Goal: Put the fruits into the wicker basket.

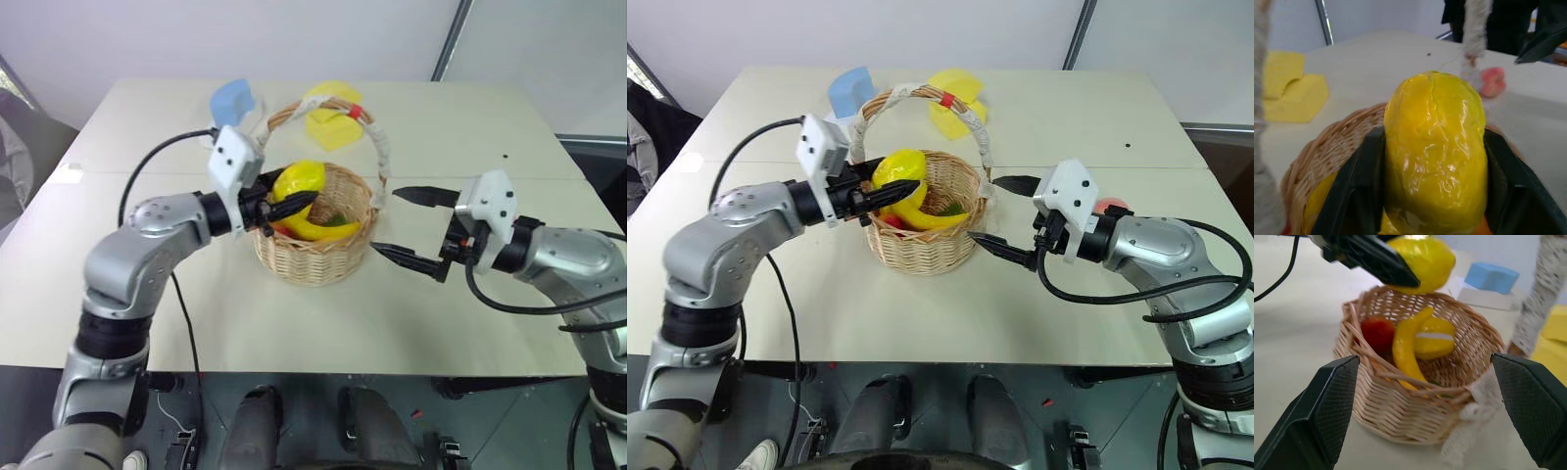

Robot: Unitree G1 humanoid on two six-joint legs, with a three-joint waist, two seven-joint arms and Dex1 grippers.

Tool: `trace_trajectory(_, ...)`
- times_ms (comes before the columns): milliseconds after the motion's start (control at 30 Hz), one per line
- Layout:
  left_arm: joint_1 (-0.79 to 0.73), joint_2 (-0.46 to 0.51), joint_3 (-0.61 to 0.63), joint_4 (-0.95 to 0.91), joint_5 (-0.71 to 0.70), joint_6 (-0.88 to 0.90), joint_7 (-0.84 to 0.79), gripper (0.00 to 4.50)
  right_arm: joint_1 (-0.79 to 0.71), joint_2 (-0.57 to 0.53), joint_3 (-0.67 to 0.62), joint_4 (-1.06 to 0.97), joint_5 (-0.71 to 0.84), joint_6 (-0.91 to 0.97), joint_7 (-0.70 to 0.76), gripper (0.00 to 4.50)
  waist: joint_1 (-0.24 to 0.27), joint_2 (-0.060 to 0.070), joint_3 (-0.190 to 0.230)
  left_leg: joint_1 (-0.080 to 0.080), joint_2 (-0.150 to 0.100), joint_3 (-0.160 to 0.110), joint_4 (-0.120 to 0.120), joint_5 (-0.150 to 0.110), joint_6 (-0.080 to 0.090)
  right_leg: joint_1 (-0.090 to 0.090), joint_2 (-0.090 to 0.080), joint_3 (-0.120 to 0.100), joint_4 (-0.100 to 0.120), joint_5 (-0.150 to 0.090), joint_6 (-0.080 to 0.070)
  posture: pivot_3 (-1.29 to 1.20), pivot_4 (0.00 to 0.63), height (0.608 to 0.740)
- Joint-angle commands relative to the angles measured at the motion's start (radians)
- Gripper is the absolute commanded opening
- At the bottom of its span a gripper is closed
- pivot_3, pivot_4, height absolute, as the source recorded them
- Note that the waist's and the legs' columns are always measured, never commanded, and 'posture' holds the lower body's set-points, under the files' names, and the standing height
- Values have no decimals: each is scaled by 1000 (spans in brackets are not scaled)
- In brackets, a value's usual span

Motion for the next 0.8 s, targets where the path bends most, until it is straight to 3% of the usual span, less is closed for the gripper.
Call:
trace_trajectory(33, -16, -9, -24, -11, 26, -76, -45, 4361, 47, -81, -64, 64, -130, -33, -34, 4500, -1, 0, 0, -1, 0, -1, 0, -1, 1, -1, 0, 0, 1, 0, 1, 0, 150, 740)
trace_trajectory(133, 20, -7, -10, -56, -20, -117, -132, 4440, 47, -86, -76, 197, -249, -65, -135, 4500, -6, 0, 0, -4, 0, -1, 0, -1, 2, -4, 0, 0, 1, 0, 1, 0, 150, 740)
trace_trajectory(367, 96, 8, -12, -136, -64, -159, -234, 4440, -24, 48, -153, 521, -328, -55, -355, 4500, -9, 1, 0, -3, 0, 2, 2, -1, 2, -4, 0, 1, 3, -2, -3, 0, 150, 740)
trace_trajectory(600, 111, 11, -20, -166, -57, -155, -216, 4440, -122, 121, -167, 735, -330, -48, -411, 4500, -10, 2, 0, -3, 0, 3, 3, -1, 2, -4, 0, 2, 3, 1, 1, 0, 150, 740)
trace_trajectory(767, 123, 9, -18, -177, -58, -156, -199, 4440, -152, 149, -174, 779, -304, 1, -414, 4500, -9, 2, 0, -3, 0, 3, 2, -1, 2, -4, 0, 2, 3, 1, 1, 0, 150, 740)
trace_trajectory(800, 125, 9, -17, -178, -58, -156, -197, 4483, -156, 155, -179, 780, -297, 5, -414, 4240, -9, 2, 0, -3, 0, 3, 2, -1, 2, -4, 0, 2, 3, 1, 1, 0, 150, 740)
